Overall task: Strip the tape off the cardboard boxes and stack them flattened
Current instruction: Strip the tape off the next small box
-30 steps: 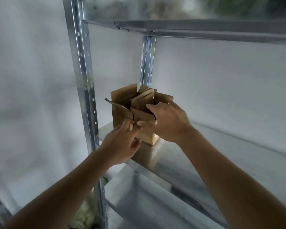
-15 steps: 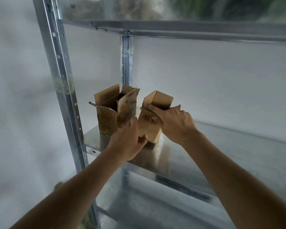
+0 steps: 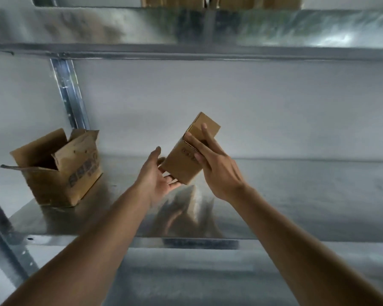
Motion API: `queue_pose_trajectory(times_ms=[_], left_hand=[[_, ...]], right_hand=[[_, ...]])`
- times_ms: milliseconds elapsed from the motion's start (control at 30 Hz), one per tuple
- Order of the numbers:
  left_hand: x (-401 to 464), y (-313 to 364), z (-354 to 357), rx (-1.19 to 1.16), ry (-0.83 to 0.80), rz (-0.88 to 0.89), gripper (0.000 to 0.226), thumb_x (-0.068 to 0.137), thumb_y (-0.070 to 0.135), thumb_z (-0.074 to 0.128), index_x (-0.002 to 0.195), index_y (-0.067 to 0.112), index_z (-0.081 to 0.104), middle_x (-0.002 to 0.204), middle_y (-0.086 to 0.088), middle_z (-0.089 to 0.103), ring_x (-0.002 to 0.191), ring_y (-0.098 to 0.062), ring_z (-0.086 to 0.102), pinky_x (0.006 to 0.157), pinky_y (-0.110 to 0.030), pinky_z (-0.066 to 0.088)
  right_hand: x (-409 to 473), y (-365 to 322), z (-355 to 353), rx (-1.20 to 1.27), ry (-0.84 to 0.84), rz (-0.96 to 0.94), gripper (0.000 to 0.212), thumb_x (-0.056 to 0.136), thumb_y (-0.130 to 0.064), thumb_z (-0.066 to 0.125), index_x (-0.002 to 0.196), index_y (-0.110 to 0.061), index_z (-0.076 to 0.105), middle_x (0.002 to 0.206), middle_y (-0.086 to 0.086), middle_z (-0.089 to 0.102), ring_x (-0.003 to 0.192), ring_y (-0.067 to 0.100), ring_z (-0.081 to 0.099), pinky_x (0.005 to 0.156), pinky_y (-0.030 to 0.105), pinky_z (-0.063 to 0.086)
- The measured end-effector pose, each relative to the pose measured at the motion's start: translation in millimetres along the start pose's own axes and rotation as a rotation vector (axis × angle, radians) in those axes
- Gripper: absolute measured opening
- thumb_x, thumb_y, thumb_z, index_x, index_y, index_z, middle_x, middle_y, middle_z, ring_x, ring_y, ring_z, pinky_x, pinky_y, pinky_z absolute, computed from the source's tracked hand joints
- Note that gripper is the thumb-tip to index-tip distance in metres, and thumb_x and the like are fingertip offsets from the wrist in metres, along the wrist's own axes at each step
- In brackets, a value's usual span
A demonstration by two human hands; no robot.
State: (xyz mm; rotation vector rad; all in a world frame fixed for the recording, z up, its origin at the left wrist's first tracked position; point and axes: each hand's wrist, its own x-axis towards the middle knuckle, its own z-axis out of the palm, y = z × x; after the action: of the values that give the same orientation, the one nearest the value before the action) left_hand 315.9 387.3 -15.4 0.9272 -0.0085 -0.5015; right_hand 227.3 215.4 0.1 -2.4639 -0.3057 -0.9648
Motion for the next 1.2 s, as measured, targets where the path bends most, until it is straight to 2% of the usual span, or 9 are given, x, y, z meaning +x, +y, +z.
queue_pose_trajectory(times_ms=[133,233,400,500,633,767,867,1033,1200], left_hand=[[5,-38,56,0.071,-0.082,-0.053,0.045,0.098,0.052,0.057,0.130,0.020,0.058,0.130,-0.023,0.065,0.100,-0.046,0.071,0.083,-0.067,0.057],[4,-61,103,0.164,-0.160,-0.126,0.055,0.091,0.063,0.059,0.134,0.028,0.059,0.125,-0.029,0.060,0.095,-0.058,0.069,0.084,-0.068,0.057],[-2,-102,183,0.368,-0.089,0.075,0.039,0.073,0.057,0.079,0.101,0.029,0.078,0.103,-0.014,0.077,0.098,-0.030,0.073,0.073,-0.044,0.063],[-4,-125,223,0.552,-0.055,0.191,0.036,0.081,0.051,0.075,0.114,0.038,0.073,0.117,-0.007,0.071,0.105,-0.026,0.069,0.072,-0.043,0.064],[-7,-160,268,0.763,-0.091,0.356,0.062,0.071,0.050,0.084,0.130,0.045,0.068,0.120,0.006,0.073,0.100,-0.012,0.073,0.074,-0.035,0.064],[-8,-200,310,1.051,-0.203,0.484,0.082,0.063,0.062,0.084,0.140,0.041,0.062,0.138,0.009,0.065,0.121,-0.012,0.063,0.101,-0.038,0.056],[-6,-229,332,1.290,-0.273,0.576,0.083,0.069,0.061,0.085,0.144,0.040,0.057,0.145,0.004,0.060,0.127,-0.012,0.058,0.106,-0.032,0.051],[4,-263,356,1.599,-0.471,0.518,0.068,0.077,0.050,0.081,0.140,0.051,0.056,0.142,-0.002,0.047,0.132,-0.024,0.053,0.112,-0.038,0.045],[16,-244,360,1.504,-0.694,0.273,0.047,0.072,0.037,0.083,0.105,0.065,0.064,0.162,0.006,0.030,0.150,-0.021,0.031,0.123,-0.040,0.030]], right_hand=[[-29,33,-44,0.046,0.098,0.084,0.053,0.111,-0.032,0.038,0.154,-0.059,0.024,0.171,-0.020,0.005,0.144,-0.016,0.010,0.108,0.026,0.039],[-52,62,-79,0.106,0.115,0.099,0.055,0.111,-0.028,0.038,0.158,-0.053,0.021,0.172,-0.016,0.009,0.154,-0.005,0.008,0.114,0.024,0.030],[-102,115,-130,0.197,0.125,0.121,0.071,0.105,-0.027,0.052,0.165,-0.029,0.014,0.171,-0.013,0.013,0.158,0.007,0.009,0.125,0.030,0.024],[-130,143,-159,0.261,0.258,0.219,0.064,0.101,-0.043,0.051,0.158,-0.030,0.027,0.166,-0.005,0.028,0.155,0.015,0.024,0.118,0.050,0.039],[-152,171,-202,0.328,0.441,0.396,0.040,0.093,-0.050,0.049,0.130,-0.034,0.045,0.132,-0.005,0.054,0.120,0.014,0.058,0.090,0.048,0.057],[-174,198,-237,0.158,0.490,0.653,0.028,0.093,-0.051,0.043,0.116,-0.036,0.044,0.118,-0.002,0.057,0.095,0.002,0.057,0.075,0.035,0.050],[-189,217,-256,0.012,0.338,0.910,0.023,0.099,-0.043,0.044,0.115,-0.027,0.044,0.119,0.008,0.059,0.096,0.020,0.056,0.078,0.038,0.045],[-205,239,-282,-0.209,0.359,1.025,0.030,0.095,-0.021,0.044,0.124,-0.027,0.047,0.132,0.009,0.048,0.107,0.032,0.053,0.084,0.040,0.042],[-204,252,-299,-0.118,0.330,0.848,0.052,0.100,-0.013,0.038,0.150,-0.027,0.044,0.149,0.006,0.049,0.123,0.024,0.053,0.092,0.032,0.038]])
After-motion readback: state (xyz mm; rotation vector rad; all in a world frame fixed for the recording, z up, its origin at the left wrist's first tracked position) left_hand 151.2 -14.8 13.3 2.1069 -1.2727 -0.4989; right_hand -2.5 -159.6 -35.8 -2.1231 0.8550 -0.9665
